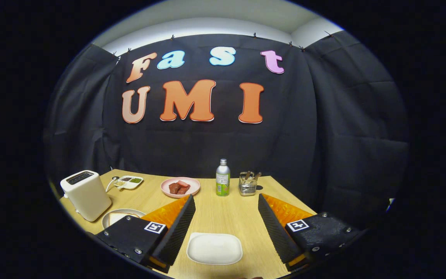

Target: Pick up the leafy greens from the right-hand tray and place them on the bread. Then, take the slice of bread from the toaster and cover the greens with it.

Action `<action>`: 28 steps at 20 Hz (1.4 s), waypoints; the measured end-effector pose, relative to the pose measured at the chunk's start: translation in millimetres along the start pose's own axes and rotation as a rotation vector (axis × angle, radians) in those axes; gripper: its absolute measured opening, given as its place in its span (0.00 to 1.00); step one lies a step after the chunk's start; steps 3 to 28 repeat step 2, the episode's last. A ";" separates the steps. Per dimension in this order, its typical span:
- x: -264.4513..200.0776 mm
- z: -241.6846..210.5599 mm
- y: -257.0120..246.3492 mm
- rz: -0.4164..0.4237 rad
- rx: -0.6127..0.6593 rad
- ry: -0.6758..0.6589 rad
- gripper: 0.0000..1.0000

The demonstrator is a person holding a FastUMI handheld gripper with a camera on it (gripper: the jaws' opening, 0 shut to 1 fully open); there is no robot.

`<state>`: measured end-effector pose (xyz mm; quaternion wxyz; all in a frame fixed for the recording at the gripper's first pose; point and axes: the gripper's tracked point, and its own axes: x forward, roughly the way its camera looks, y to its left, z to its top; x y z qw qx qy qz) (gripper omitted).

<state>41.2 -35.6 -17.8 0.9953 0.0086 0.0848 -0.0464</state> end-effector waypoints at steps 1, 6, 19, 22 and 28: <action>-2.1 1.4 -3.2 -0.002 -0.008 -0.010 0.98; -3.7 3.0 -6.0 -0.005 -0.012 -0.019 0.98; -3.7 3.0 -6.0 -0.005 -0.012 -0.019 0.98; -3.7 3.0 -6.0 -0.005 -0.012 -0.019 0.98; -3.7 3.0 -6.0 -0.005 -0.012 -0.019 0.98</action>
